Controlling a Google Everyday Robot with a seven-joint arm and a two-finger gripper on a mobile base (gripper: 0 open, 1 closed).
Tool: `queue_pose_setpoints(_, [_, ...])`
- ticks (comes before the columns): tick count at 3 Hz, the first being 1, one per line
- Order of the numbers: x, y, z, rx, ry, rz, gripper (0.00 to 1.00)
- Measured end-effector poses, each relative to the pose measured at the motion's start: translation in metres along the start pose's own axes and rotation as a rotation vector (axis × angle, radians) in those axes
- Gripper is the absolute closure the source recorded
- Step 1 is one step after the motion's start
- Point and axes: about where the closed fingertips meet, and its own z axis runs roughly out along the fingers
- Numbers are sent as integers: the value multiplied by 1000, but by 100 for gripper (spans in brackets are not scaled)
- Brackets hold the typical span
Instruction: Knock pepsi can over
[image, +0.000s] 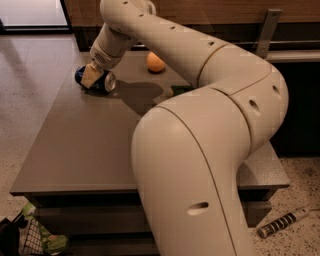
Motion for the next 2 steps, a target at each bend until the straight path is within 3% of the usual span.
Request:
queue_pose_setpoints(1, [1,1,3,-4,3,0,5])
queue_pose_setpoints(2, [1,1,3,-4,3,0,0])
